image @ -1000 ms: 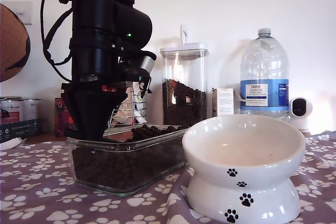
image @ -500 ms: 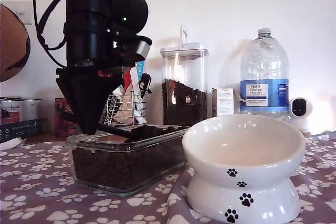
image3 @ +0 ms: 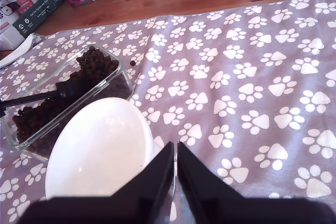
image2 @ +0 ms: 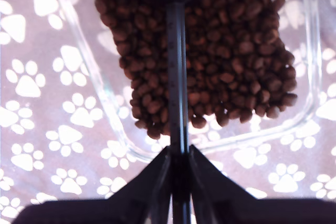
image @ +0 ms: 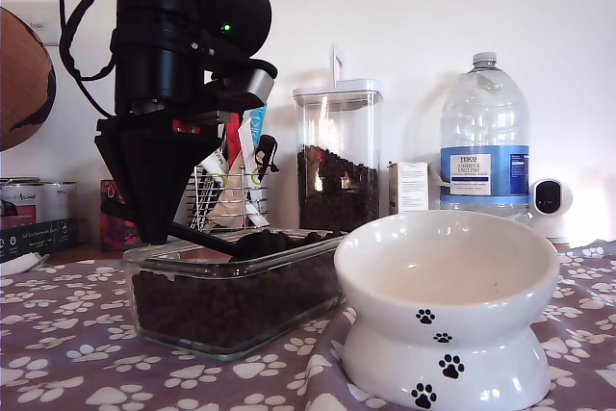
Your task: Measure one spoon of cat food and pour it into the food bowl
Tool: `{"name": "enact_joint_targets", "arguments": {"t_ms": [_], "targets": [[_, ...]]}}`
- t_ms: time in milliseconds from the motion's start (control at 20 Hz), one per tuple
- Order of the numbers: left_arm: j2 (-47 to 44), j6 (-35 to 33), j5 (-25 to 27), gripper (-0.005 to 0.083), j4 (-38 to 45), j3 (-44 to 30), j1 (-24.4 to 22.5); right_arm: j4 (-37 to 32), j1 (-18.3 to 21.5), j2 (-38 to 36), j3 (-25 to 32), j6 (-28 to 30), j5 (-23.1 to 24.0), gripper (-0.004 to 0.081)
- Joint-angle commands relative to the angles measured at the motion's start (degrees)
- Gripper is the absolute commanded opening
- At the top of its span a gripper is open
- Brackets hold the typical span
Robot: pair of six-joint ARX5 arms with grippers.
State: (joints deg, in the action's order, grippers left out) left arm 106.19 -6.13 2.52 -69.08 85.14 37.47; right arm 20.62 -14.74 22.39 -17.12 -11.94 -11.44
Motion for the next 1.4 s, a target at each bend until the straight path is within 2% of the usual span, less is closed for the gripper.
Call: {"name": "enact_joint_targets", "arguments": {"t_ms": [0,250,600,800,1050,1350], "targets": [[-2.1,0.37,-0.13,-0.0021,-0.07,-1.68,0.2,-0.46,-0.24,0.33,-0.11,0.37,0.02,-0.0011],[-7.37,0.42,0.09,-0.0021,3.96,-6.58,0.2,-0.46,-0.24,0.33,-0.11,0.42,0.04,-0.0011],[-20.22,0.92,1.03,-0.0021,15.74,-20.85,1.18,-0.63,-0.24,0.33,-0.11,0.37,0.02,-0.0011],[-25.92,1.66,5.29,-0.0021,24.35,-30.12,4.22,-0.61,-0.24,0.33,-0.11,0.35,0.0,-0.0011],[-30.71,1.51,17.18,-0.0021,35.28,-38.49,10.34,-0.61,-0.24,0.33,-0.11,0.35,0.0,-0.0011],[-30.93,0.09,18.38,-0.0021,37.81,-39.17,12.2,-0.59,-0.24,0.33,-0.11,0.35,0.02,-0.0011]]}}
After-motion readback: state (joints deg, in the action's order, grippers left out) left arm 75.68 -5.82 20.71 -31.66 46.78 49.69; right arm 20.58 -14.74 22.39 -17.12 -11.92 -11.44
